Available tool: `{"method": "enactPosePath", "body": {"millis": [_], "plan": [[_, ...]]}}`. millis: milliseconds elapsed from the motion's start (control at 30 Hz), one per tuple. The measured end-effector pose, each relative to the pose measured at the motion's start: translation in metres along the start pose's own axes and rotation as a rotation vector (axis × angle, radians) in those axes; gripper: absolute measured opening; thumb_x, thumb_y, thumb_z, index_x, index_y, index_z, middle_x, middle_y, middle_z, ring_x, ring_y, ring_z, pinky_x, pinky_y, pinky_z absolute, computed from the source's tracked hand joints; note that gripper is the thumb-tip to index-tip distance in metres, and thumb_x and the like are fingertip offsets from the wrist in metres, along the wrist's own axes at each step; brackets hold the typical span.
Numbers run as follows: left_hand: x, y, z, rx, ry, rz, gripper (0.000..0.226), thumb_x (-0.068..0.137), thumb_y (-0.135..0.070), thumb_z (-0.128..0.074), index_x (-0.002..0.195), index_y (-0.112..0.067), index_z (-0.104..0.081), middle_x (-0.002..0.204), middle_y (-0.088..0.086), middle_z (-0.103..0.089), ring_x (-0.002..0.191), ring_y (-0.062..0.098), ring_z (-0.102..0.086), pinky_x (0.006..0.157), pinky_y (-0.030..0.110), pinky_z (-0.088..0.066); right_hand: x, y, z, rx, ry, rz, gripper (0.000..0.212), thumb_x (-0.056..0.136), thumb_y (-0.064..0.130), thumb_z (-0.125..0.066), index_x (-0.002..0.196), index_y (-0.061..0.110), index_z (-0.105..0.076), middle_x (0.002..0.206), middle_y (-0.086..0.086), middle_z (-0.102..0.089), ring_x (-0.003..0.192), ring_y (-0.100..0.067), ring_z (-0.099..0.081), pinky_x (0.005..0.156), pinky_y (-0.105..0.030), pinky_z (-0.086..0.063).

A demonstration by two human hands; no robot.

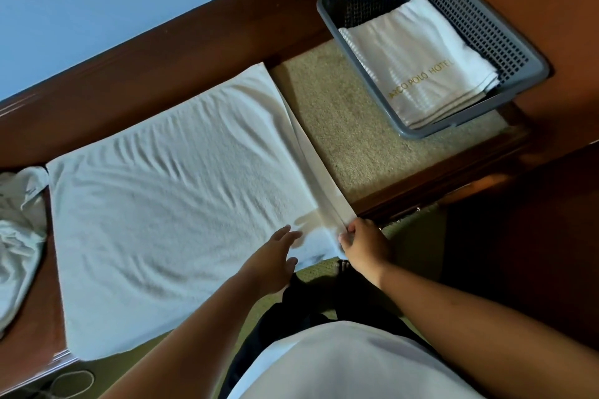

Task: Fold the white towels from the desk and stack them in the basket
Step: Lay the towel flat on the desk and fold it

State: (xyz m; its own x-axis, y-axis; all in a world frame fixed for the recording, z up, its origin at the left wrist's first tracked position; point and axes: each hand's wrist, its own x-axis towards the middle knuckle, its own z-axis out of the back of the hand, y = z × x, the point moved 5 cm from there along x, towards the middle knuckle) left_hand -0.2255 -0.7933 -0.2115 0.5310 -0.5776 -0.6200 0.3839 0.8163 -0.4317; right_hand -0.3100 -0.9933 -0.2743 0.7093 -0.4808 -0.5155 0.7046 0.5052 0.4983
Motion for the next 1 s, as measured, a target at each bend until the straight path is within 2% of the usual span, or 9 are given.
{"method": "enactPosePath", "body": {"millis": [200,333,500,733,900,1000], "plan": [[0.000,0.001,-0.001,0.000,0.009,0.028,0.058,0.101,-0.022,-0.054,0.154,-0.027,-0.032,0.167,-0.004,-0.014,0.136,0.016,-0.049,0.111,0.035,-0.042,0.007,0.005,0.003,-0.106,0.023,-0.035,0.019,0.094,0.040,-0.062,0.083,0.025,-0.056,0.099,-0.001,-0.065,0.089,-0.026,-0.065,0.074,-0.034,-0.052],[0.003,-0.002,0.000,0.007,0.012,0.019,0.059,0.101,-0.023,-0.055,0.155,-0.027,-0.031,0.167,-0.004,-0.014,0.137,0.016,-0.047,0.112,0.035,-0.041,0.007,0.002,0.004,-0.015,0.047,-0.108,0.023,0.091,0.039,-0.064,0.077,0.023,-0.056,0.083,0.003,-0.066,0.076,-0.023,-0.064,0.069,-0.031,-0.051],[0.006,-0.006,0.001,0.032,0.015,0.024,0.059,0.101,-0.023,-0.054,0.155,-0.026,-0.031,0.167,-0.004,-0.013,0.141,0.018,-0.043,0.114,0.035,-0.038,0.006,-0.028,0.019,0.140,-0.047,-0.233,0.021,0.091,0.028,-0.063,0.073,0.020,-0.056,0.074,-0.001,-0.063,0.069,-0.025,-0.062,0.067,-0.034,-0.054],[0.007,-0.005,-0.001,0.049,0.024,0.031,0.060,0.101,-0.025,-0.055,0.155,-0.027,-0.030,0.167,-0.003,-0.014,0.142,0.019,-0.041,0.115,0.037,-0.037,0.002,-0.027,0.024,0.121,-0.010,-0.108,0.018,0.090,0.024,-0.059,0.073,0.019,-0.054,0.071,-0.002,-0.060,0.066,-0.025,-0.059,0.064,-0.036,-0.051],[0.007,-0.005,0.005,0.042,0.010,0.032,0.059,0.101,-0.024,-0.054,0.155,-0.027,-0.031,0.167,-0.004,-0.014,0.142,0.018,-0.042,0.115,0.037,-0.037,0.001,-0.043,0.026,0.084,-0.043,-0.177,0.019,0.091,0.023,-0.062,0.074,0.018,-0.056,0.071,-0.002,-0.060,0.065,-0.023,-0.057,0.057,-0.029,-0.041],[0.007,0.002,0.008,0.042,0.008,0.052,0.059,0.101,-0.026,-0.054,0.155,-0.027,-0.031,0.167,-0.005,-0.014,0.142,0.019,-0.041,0.115,0.037,-0.037,0.005,-0.035,0.027,0.068,-0.033,-0.125,0.016,0.091,0.025,-0.062,0.076,0.022,-0.056,0.077,0.001,-0.062,0.071,-0.023,-0.060,0.063,-0.032,-0.048]]}}
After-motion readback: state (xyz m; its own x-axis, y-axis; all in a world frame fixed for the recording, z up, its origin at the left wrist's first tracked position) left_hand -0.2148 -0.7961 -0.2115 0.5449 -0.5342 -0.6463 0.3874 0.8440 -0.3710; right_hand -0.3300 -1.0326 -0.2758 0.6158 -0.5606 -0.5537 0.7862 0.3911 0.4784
